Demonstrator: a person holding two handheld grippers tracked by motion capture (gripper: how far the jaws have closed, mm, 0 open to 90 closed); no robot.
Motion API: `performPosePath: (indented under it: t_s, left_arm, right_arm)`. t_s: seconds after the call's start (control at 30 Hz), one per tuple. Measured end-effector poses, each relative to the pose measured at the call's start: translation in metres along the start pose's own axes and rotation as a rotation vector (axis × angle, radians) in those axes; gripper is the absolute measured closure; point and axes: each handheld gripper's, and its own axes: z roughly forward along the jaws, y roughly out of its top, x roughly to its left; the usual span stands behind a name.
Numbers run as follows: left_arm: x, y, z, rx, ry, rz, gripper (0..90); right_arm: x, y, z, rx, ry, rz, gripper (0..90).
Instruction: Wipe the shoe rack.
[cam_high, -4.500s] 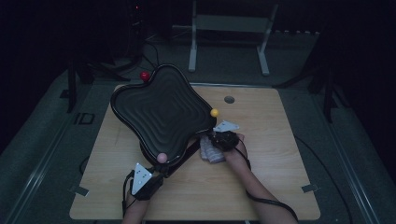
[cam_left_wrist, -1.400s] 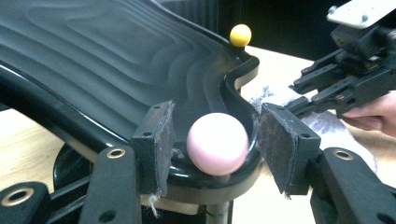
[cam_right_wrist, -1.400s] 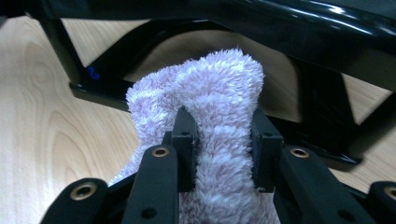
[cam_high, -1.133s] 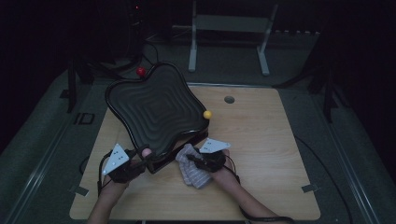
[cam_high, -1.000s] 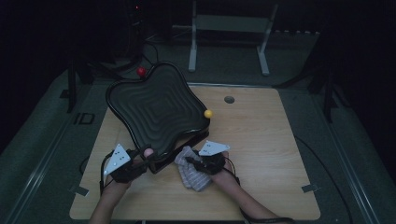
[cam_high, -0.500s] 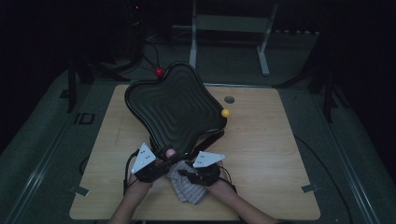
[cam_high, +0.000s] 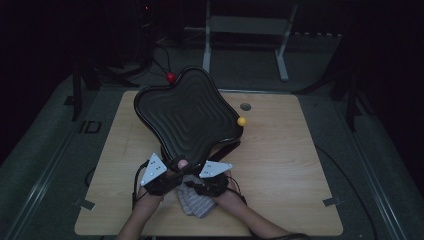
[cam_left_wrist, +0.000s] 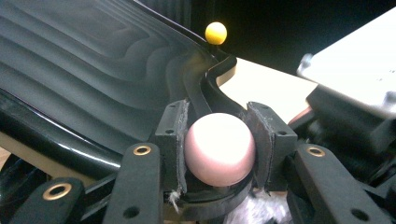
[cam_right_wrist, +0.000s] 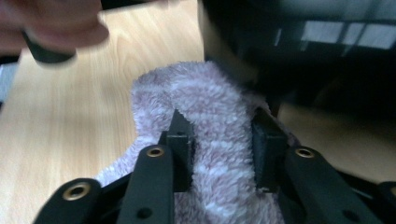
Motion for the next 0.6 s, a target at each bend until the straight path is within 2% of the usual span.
performPosePath:
  t_s: [0.07,0.13,0.2,0.23,0.3,0.37,0.4,0.5,0.6]
  left_arm:
    - [0.0,0.001,0.0,0.004,-0.001,0.001,60.1]
    - [0.0,0.0,0.0,0.002,-0.003,0.003,60.1]
    - [0.0,0.001,0.0,0.002,-0.007,-0.004,60.1]
    - [0.0,0.001,0.0,0.005,-0.007,-0.006,60.1]
    - [0.0,0.001,0.0,0.009,-0.004,-0.006,60.1]
    - [0.0,0.001,0.0,0.012,-0.006,-0.005,60.1]
    - [0.0,0.002,0.0,0.015,-0.007,-0.002,60.1]
    - [0.0,0.001,0.0,0.006,-0.01,-0.001,60.1]
    - [-0.001,0.002,0.0,0.009,-0.008,-0.005,60.1]
  right_arm:
    - [-0.003,-0.001,0.0,0.008,0.022,0.023,68.2]
    - [-0.004,0.001,-0.004,0.003,0.022,0.03,68.4]
    - [-0.005,0.004,-0.008,-0.038,0.035,0.065,67.7]
    - [-0.005,0.007,-0.009,-0.046,0.036,0.065,66.6]
    - [-0.003,0.007,-0.006,-0.047,0.027,0.031,65.1]
    - [-0.004,0.005,-0.003,-0.051,0.032,0.033,65.0]
    - [-0.003,-0.002,0.004,0.004,0.023,0.031,66.1]
    - [0.0,0.002,0.001,0.021,0.002,0.024,66.6]
    - [0.002,0.007,-0.005,-0.035,-0.007,0.028,66.2]
